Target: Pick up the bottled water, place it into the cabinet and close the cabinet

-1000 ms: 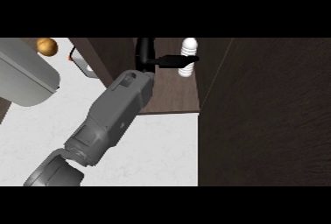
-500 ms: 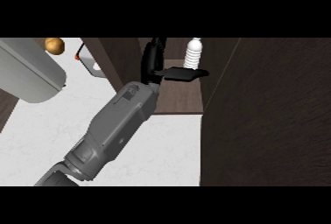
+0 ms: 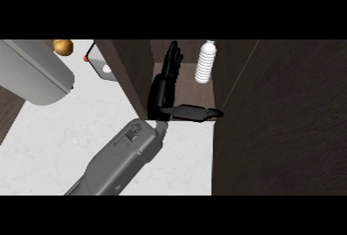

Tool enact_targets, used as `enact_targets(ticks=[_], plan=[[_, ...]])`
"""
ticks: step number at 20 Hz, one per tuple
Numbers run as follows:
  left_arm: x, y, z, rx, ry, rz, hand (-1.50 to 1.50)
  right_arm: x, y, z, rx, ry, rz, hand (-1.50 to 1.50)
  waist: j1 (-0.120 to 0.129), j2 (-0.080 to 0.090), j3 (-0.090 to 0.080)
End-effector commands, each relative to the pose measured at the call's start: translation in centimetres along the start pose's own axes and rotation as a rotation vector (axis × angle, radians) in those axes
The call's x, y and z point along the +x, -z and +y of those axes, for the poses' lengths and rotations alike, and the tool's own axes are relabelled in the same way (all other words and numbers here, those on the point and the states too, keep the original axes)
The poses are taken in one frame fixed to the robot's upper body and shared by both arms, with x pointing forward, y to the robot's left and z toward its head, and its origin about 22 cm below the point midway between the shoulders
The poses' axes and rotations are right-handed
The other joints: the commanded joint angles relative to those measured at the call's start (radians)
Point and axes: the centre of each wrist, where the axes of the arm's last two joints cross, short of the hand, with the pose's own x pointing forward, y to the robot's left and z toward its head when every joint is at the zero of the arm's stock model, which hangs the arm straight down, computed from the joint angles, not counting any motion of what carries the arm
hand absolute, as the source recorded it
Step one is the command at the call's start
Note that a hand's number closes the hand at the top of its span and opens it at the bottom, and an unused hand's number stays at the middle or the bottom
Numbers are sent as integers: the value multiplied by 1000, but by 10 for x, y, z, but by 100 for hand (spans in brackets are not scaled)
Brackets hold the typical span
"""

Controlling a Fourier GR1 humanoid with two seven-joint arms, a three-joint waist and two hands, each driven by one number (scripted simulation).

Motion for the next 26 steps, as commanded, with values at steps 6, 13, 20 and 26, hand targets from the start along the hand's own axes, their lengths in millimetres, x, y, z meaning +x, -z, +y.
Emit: enact_targets(ticks=[6, 13, 20, 26], plan=[[16, -73, 16, -1, -81, 23, -150, 26, 23, 20, 49, -64, -39, -150, -5, 6, 0], [37, -105, 38, -1, -79, 30, -150, 38, 36, 29, 337, -19, 54, 150, 2, 3, -1], [49, -158, 64, 29, -88, 13, -150, 33, 44, 47, 437, 24, 87, 150, 5, 9, -2], [65, -170, 85, 65, -53, 7, -150, 43, 47, 68, 516, 53, 95, 150, -3, 4, -4]])
